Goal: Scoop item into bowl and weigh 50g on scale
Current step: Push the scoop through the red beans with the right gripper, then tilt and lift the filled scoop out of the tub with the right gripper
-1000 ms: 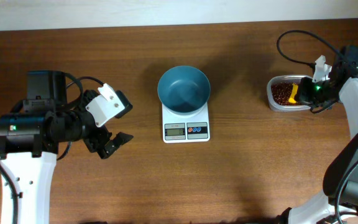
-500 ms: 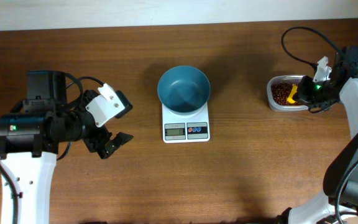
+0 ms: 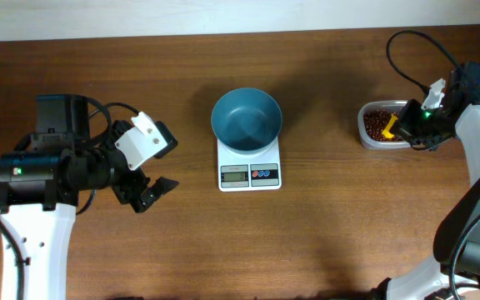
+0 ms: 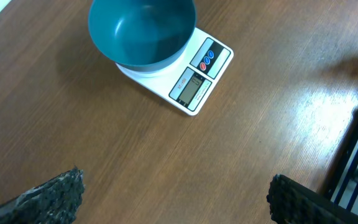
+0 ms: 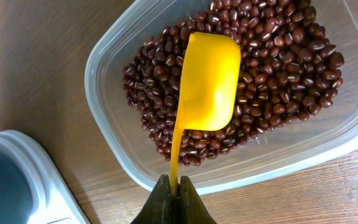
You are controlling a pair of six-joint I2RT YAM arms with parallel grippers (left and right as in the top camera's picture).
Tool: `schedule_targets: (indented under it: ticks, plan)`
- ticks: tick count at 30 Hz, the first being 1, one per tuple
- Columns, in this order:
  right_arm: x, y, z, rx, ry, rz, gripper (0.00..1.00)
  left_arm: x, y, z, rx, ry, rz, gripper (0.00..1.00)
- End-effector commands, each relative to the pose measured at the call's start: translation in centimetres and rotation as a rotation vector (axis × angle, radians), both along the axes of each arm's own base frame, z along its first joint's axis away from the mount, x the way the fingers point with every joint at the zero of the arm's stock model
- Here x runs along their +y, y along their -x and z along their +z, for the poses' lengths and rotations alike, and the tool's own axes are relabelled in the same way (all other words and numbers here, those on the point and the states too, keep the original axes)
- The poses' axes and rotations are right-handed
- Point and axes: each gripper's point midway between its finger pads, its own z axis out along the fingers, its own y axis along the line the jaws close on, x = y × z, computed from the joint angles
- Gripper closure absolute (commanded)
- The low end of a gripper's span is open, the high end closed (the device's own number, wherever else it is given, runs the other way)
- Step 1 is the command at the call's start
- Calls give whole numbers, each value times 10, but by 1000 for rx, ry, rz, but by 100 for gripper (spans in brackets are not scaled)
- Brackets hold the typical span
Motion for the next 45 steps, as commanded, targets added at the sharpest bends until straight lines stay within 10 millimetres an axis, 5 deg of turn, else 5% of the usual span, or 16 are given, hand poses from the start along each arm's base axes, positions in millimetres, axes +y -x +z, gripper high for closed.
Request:
schedule_targets:
  ticks: [1,17,25,45]
  plan:
    - [13,8,-12,64,-95,-64,96,-1,0,4,-15,11,-11,1]
    - [21,6,-8,87,-186,-168,96,-1,0,4,-15,11,-11,1]
    - [4,7,-8,87,-192,-239,96,-1,0,4,-15,11,-11,1]
    - [0,4,-3,-5,-208,-108,96,-1,0,4,-15,11,-11,1]
